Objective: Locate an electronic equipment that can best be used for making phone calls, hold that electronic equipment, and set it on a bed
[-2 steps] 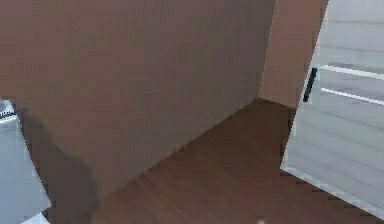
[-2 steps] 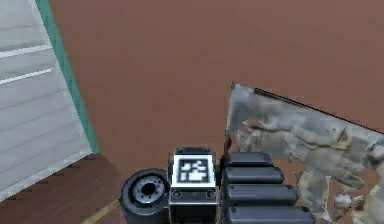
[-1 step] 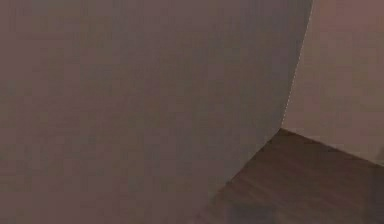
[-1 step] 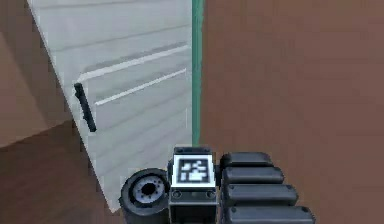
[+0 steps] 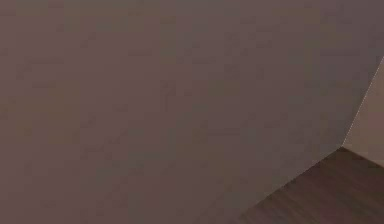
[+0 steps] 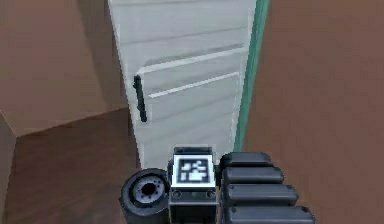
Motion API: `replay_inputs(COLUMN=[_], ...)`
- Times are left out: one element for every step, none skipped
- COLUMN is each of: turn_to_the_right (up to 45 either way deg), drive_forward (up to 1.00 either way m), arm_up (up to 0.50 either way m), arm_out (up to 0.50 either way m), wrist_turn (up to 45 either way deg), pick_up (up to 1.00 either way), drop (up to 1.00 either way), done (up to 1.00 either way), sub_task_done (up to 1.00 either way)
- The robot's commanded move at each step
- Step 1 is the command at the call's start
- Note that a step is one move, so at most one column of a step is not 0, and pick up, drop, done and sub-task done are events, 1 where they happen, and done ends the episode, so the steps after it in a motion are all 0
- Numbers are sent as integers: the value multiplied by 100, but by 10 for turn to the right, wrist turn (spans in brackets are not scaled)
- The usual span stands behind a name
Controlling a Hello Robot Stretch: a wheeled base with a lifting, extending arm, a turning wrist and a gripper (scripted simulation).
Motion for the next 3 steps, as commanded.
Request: replay_inputs(turn_to_the_right=[0,450,120], drive_forward=[5,0,0], arm_up=[0,0,0], arm_out=[0,0,0], wrist_turn=[0,0,0], pick_up=[0,0,0], drop=[0,0,0], done=[0,0,0], sub_task_done=[0,0,0])
